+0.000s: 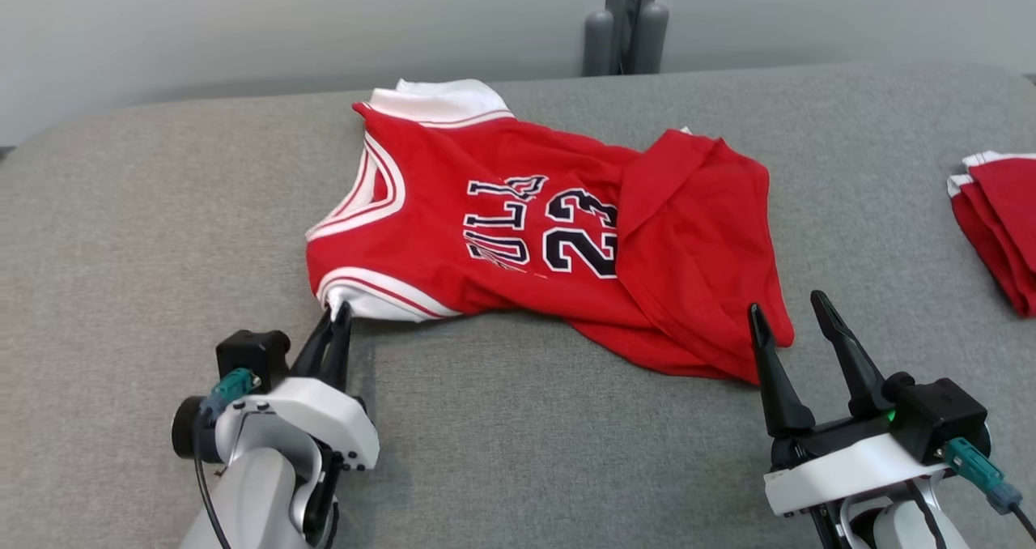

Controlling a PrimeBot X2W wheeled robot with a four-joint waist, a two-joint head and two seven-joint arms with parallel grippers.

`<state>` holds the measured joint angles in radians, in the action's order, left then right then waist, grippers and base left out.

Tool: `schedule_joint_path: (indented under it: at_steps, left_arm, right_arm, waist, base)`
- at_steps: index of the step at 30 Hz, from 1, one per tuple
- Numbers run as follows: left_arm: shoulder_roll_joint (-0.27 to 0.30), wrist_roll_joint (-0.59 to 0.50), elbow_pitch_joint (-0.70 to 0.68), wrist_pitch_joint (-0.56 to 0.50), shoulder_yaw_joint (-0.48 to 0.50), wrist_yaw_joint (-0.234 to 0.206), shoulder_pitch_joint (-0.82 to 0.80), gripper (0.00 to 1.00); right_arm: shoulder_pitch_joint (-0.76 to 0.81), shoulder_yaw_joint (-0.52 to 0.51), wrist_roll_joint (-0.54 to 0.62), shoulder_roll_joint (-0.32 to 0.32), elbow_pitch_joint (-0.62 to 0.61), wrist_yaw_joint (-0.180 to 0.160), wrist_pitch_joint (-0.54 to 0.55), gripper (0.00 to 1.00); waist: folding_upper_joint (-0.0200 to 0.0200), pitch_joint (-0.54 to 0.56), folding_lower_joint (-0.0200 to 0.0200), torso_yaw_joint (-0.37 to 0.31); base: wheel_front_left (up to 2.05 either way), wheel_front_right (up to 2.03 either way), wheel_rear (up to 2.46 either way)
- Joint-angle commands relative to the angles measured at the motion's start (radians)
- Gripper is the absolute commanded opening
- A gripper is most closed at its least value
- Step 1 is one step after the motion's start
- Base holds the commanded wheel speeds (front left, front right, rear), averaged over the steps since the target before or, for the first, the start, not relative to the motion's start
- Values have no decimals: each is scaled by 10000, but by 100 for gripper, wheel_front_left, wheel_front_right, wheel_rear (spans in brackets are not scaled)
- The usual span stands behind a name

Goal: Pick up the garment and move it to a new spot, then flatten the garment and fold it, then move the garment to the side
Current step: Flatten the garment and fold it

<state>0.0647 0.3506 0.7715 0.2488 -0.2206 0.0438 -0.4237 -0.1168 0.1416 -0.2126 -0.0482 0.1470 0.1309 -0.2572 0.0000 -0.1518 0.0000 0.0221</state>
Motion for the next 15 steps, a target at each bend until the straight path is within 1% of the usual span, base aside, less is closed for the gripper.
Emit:
schedule_joint_path:
  at_steps: [1,5,9,13,15]
  left_arm:
    - [73,-53,-121,71,-29,57,215,0]
    - [127,-134,-844,-19,-279,173,809,0]
    - [306,-12,-1812,-889,-689,412,1691,0]
    - [591,119,-2977,-1675,-807,434,2431,0]
    - [780,195,-3642,-2062,-794,356,2780,0]
  right_arm:
    - [65,-8,-62,-53,42,-5,-85,100]
    - [222,13,-180,-53,156,-5,-85,100]
    - [422,6,-277,-51,220,-5,-88,100]
    - [517,44,-346,-50,208,-5,-92,100]
    - [564,59,-364,-51,194,-5,-92,100]
  waist:
    - [0,213,0,148]
    - [0,719,0,402]
    - [0,1189,0,689]
    - [0,1377,0,916]
    - [0,1404,0,1005]
  base:
    - [0,0,0]
    - [0,0,0]
    - [0,0,0]
    - [0,0,0]
    - [0,0,0]
